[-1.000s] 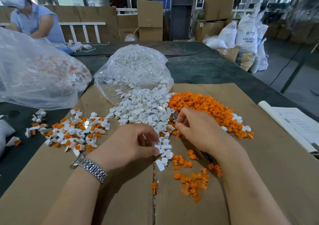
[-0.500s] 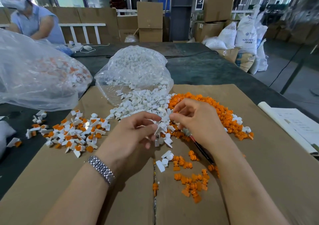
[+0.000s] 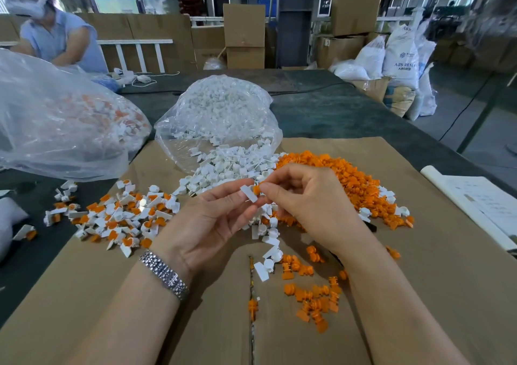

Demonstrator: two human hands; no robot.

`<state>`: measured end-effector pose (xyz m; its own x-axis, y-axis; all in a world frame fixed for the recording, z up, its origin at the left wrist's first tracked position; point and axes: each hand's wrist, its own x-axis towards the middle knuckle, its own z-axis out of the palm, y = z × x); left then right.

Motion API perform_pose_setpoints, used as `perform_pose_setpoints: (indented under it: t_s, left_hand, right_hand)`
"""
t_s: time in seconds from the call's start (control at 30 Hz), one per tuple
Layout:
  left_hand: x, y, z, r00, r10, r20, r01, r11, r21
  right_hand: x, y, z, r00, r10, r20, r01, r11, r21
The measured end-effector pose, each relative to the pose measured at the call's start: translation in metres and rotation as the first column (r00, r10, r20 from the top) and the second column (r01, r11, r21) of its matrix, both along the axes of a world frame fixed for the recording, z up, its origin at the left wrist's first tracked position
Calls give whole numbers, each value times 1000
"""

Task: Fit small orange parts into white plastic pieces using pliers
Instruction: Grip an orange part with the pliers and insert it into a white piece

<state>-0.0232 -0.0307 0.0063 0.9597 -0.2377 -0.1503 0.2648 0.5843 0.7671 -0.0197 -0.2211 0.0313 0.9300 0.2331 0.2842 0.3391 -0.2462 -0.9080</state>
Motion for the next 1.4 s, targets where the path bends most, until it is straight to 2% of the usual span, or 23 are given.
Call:
perform_pose_setpoints:
  t_s: [0.37,0.53,0.63,0.77,1.0,1.13,1.27,1.4]
  left_hand:
    - [-2,-5,0,996,14,92,-25,992,126]
    - [-2,-1,4,999,-22,43,20,999,45]
    - [-3,2,5,998,-52,27,52,999,-8]
    - [-4,3,5,995,-88,42,89,996,-14]
    - [-5,4,6,995,-39,88,32,996,81]
    - [-7,2,6,988,24,152,-56,976,212]
    - [-8,-1,5,982,88,170,-126,964,232]
    - [-9,-2,7,982,99,162,-138,959,248]
  right_hand:
    - [0,8,-8,983,-117,144,145,969,-202]
    - [1,1,-2,999,28,27,-24,994,-107]
    - [1,-5,1,995,98,10,-97,992,-81]
    - [1,-1,1,989,115,93,-104,988,-115]
    - [2,-1,-2,986,77,146,-72,997,-38]
    - [3,2,-5,965,37,261,1,989,-147]
    - [4,5,-7,934,22,356,57,976,-211]
    - [5,4,-8,924,38,380,50,975,-217]
